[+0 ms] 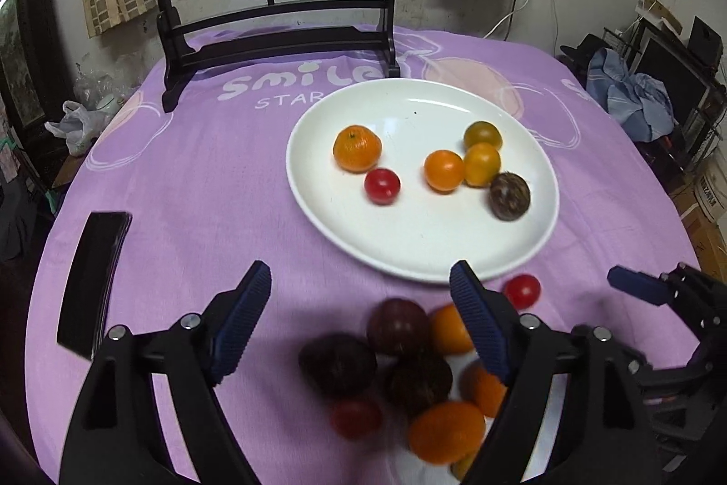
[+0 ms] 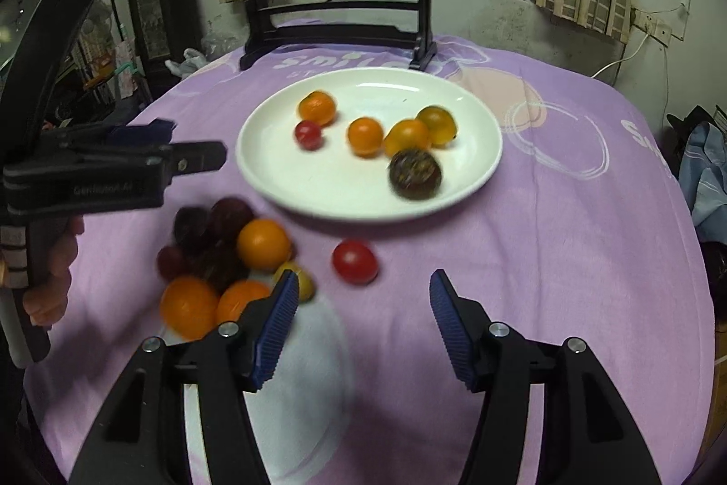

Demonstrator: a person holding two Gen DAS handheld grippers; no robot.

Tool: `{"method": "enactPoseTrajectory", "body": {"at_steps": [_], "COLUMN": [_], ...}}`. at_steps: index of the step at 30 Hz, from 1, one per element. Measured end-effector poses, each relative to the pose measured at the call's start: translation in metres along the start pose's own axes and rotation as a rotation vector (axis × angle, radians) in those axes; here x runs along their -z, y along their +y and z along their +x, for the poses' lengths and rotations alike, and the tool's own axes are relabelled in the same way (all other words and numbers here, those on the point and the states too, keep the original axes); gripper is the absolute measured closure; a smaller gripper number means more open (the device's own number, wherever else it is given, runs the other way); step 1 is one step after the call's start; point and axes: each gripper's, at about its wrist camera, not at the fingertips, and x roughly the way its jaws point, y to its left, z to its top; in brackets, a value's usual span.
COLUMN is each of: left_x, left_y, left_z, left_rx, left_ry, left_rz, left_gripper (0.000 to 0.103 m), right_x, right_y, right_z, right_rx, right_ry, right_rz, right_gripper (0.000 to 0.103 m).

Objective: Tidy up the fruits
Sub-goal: 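Grasp a cherry tomato with the left tool while the right tool grasps a mangosteen, place both on plate, then grasp a large orange with the left tool while the right tool grasps a yellow fruit, place both on plate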

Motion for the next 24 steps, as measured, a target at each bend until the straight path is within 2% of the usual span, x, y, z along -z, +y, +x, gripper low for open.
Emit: {"method": "enactPoseTrajectory", "body": {"at_steps": [9, 14, 20, 21, 22, 23, 24], "left_x": [0.047, 0.062, 0.067, 0.068, 0.068, 0.069, 0.07], "left_y": [0.004, 0.013, 0.028, 0.03, 0.033, 0.035, 0.037], "left_z": [-0.023, -0.028, -0.033, -0.033, -0.032, -0.032, -0.032], "left_rx": [0.003, 0.003, 0.007, 0.007, 0.006, 0.005, 0.004], "left_ry": [0.01, 0.034, 0.026, 0.027, 0.029, 0.031, 0.033], "left_rz": [-0.011, -0.023, -0.045, -0.047, -0.05, -0.054, -0.058], "left_gripper": [0.024, 0.024, 0.024, 0.024, 0.024, 0.024, 0.024], "right_x": [0.05, 0.057, 0.053, 0.051, 0.05, 0.048, 0.047], "right_y": [0.06, 0.088, 0.106, 0.106, 0.106, 0.104, 0.104], "right_z": [-0.012, -0.004, 0.013, 0.017, 0.02, 0.023, 0.023], "right_rx": [-0.088, -0.094, -0.088, -0.078, -0.075, -0.068, -0.066], "right_ry": [0.064, 0.087, 0.109, 0.111, 0.116, 0.116, 0.109], "right_rz": [-0.083, -0.127, -0.137, -0.131, -0.127, -0.121, -0.118], "right_gripper": [0.042, 0.042, 0.044, 0.049, 0.059, 0.063, 0.074]}}
